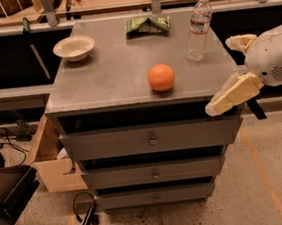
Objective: Place orange into paper bowl
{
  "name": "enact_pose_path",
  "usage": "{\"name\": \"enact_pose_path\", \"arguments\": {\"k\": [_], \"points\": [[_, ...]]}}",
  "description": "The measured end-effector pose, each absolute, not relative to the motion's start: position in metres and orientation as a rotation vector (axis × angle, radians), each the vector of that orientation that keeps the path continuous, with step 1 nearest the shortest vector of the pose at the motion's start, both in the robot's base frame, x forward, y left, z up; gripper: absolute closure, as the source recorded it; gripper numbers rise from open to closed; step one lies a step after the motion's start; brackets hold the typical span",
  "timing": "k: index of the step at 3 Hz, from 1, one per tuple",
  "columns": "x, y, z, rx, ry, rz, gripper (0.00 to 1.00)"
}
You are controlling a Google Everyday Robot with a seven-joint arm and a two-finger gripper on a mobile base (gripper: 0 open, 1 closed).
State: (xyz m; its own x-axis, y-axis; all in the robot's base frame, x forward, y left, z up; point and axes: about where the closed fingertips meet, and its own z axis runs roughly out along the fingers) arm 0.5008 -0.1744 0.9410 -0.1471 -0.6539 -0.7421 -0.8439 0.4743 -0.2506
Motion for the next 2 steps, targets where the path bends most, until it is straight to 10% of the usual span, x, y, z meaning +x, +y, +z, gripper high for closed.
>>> {"name": "enact_pose_path", "arguments": {"k": [2], "points": [[0.5172,-0.1638,0.9631,-1.165,1.797,0.292,0.0]]}}
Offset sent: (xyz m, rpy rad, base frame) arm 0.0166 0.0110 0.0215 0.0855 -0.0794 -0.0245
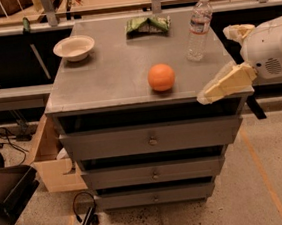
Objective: Place orange into paper bowl
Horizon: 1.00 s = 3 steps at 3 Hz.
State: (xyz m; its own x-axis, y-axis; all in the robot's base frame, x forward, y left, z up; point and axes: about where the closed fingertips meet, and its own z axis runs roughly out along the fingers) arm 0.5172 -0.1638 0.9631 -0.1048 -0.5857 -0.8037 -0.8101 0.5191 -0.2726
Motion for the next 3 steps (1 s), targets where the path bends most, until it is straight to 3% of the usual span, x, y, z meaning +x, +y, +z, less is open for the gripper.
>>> {"name": "enact_pose_path", "arguments": {"k": [3], "points": [[0.586,-0.13,0.926,-1.105,1.712,0.378,0.0]]}}
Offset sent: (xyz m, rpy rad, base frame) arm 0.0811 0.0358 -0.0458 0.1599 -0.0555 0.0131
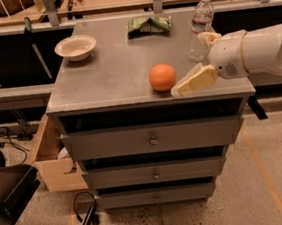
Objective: Place orange into paper bowl
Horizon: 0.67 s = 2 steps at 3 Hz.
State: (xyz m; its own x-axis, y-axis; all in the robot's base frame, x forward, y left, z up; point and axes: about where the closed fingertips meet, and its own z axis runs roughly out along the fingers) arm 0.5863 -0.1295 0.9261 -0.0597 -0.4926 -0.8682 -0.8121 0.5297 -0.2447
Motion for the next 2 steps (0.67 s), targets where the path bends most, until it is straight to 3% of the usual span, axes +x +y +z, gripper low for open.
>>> {"name": "enact_pose_path", "arguments": {"k": [2], "points": [[0.62,-0.105,0.896,-1.1,1.685,0.462,0.0]]}}
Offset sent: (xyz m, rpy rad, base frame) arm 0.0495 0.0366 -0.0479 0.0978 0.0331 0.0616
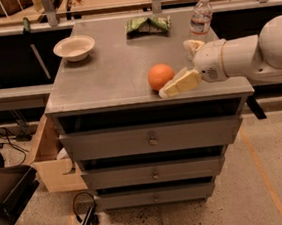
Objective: Place orange into paper bowl
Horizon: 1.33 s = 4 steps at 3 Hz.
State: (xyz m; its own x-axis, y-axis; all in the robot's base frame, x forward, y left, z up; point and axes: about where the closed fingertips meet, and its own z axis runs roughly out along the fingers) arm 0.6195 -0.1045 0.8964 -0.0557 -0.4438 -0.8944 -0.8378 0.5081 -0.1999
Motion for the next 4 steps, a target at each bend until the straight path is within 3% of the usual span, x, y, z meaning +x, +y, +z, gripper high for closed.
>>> {"name": "enact_pose_path", "arguments": {"k": [1,2,4], "points": [[0.624,-0.087,0.882,-1.096,1.669,0.525,0.0],[0.623,-0.069,0.871,-1.091,1.644,0.587,0.15],[0.622,-0.063,0.871,-1.098,1.639,0.594,0.62]]}}
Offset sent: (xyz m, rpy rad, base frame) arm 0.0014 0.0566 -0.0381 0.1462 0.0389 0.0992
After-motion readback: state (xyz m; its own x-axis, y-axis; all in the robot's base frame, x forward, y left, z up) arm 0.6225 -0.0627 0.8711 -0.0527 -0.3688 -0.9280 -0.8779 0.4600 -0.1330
